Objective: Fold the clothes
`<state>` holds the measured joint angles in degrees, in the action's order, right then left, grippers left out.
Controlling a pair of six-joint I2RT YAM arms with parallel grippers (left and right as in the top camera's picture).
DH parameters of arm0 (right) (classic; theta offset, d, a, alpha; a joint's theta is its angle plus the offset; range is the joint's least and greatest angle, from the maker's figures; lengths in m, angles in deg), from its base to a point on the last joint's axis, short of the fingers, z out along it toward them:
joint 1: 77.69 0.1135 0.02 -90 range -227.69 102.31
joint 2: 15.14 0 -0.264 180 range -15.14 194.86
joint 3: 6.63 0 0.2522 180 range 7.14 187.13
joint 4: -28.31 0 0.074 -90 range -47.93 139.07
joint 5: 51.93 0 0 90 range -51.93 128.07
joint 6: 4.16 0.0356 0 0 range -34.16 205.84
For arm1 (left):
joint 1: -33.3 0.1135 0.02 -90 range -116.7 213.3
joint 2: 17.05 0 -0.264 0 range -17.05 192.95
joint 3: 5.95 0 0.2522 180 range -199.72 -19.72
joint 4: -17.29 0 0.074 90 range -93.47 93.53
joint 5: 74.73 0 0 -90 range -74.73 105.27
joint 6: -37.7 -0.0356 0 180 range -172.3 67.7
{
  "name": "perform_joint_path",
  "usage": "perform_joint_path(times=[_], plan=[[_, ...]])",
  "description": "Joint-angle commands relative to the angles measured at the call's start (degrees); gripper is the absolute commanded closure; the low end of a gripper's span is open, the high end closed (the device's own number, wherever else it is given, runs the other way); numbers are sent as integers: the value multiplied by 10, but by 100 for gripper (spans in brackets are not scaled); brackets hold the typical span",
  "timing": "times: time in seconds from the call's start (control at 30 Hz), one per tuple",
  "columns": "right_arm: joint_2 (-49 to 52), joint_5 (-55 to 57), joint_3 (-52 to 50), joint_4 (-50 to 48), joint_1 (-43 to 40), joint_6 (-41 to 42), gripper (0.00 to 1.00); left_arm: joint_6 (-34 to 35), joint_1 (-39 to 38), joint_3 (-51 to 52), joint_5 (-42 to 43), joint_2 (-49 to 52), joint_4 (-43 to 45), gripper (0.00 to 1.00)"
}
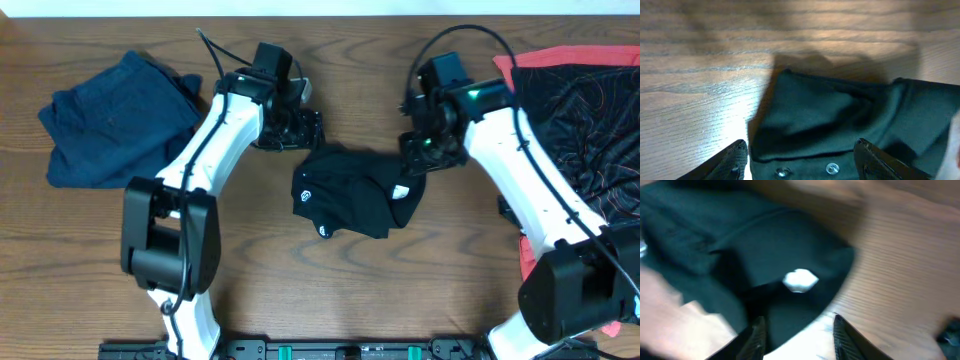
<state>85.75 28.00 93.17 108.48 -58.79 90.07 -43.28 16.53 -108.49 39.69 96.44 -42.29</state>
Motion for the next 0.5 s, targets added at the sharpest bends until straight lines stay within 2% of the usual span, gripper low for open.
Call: perform_joint_path(times=[0.0,0.13,0.33,0.47], plan=[[5,-68,0,-8,30,-26,73,-2,-1,-3,-7,24,0,30],[9,-70,-18,-20,58,-26,86,-2,-1,-3,-7,41,1,30],[15,-156,-84,-86,86,-26,86,-3,-1,-3,-27,60,-1,30],[15,-169,-139,-130,97,-26,86,-2,-7,-2,-28,81,-7,30]])
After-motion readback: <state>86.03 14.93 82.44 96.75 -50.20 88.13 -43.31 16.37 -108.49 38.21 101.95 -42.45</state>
